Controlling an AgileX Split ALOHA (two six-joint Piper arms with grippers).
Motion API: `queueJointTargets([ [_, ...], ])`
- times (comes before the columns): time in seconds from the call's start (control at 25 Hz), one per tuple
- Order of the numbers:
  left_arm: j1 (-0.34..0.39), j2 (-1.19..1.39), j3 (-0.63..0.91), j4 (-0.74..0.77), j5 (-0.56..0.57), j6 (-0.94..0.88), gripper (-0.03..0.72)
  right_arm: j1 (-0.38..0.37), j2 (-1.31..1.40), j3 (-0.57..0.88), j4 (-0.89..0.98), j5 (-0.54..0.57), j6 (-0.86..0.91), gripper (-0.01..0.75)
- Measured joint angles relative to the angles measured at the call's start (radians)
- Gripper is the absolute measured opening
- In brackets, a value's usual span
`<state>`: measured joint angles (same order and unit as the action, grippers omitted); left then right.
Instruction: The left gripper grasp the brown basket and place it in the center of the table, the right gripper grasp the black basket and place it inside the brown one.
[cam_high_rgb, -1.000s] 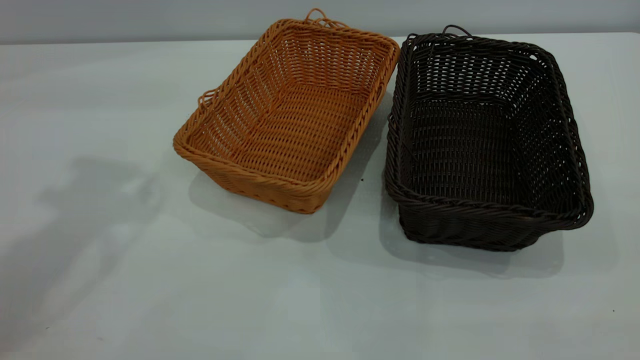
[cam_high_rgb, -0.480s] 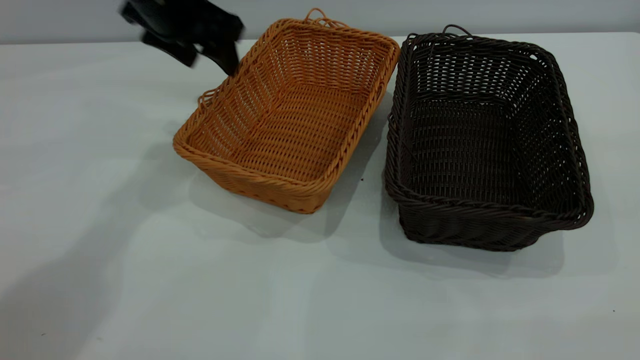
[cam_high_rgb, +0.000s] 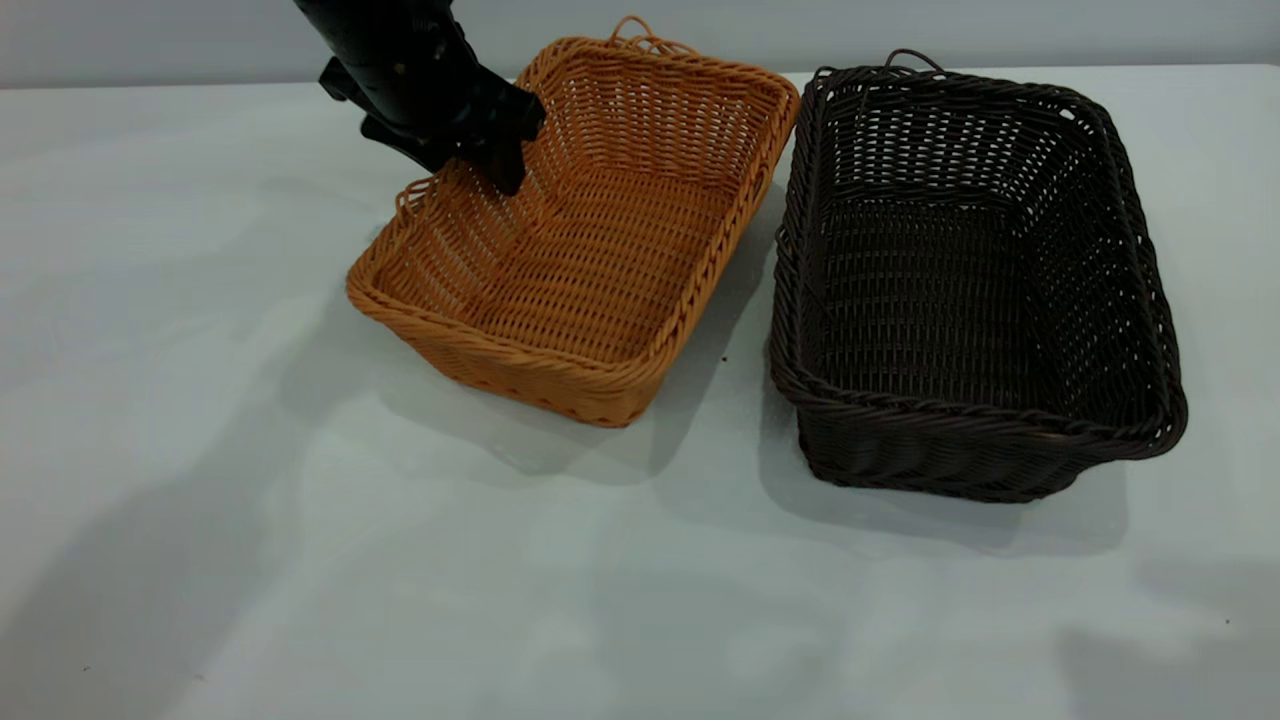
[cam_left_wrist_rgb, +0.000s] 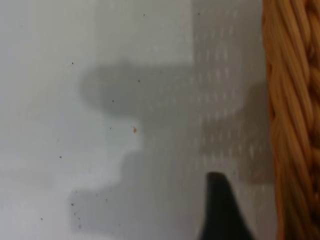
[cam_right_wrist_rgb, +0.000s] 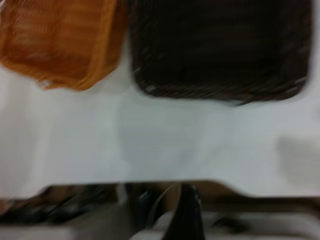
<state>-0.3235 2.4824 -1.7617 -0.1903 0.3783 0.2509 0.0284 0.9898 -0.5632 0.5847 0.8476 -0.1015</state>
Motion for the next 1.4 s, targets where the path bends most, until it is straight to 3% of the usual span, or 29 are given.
queueJointTargets([
  [0.16, 0.000, 0.003, -0.001, -0.005, -0.016, 0.000, 0.120, 0.008, 0.212, -0.004, 0.239, -0.029, -0.155, 0.582],
  [0.2, 0.000, 0.003, -0.002, -0.012, -0.024, 0.000, 0.090, 0.019, 0.257, -0.005, 0.294, -0.043, -0.191, 0.582],
  [0.48, 0.021, -0.115, -0.002, -0.004, 0.003, 0.025, 0.083, 0.164, 0.614, -0.009, 0.625, -0.196, -0.355, 0.582],
  [0.84, 0.053, -0.246, -0.002, 0.010, -0.023, 0.052, 0.084, 0.172, 0.917, -0.019, 1.090, -0.249, -0.565, 0.582],
  [1.16, 0.054, -0.246, -0.001, 0.010, -0.025, 0.072, 0.084, 0.172, 1.092, -0.080, 1.194, -0.325, -0.611, 0.569],
  [1.28, 0.054, -0.246, -0.001, 0.010, -0.026, 0.079, 0.084, 0.167, 1.105, -0.112, 1.202, -0.377, -0.621, 0.462],
  [1.4, 0.054, -0.246, -0.001, 0.010, -0.024, 0.087, 0.084, 0.127, 1.108, -0.130, 1.220, -0.411, -0.669, 0.220],
])
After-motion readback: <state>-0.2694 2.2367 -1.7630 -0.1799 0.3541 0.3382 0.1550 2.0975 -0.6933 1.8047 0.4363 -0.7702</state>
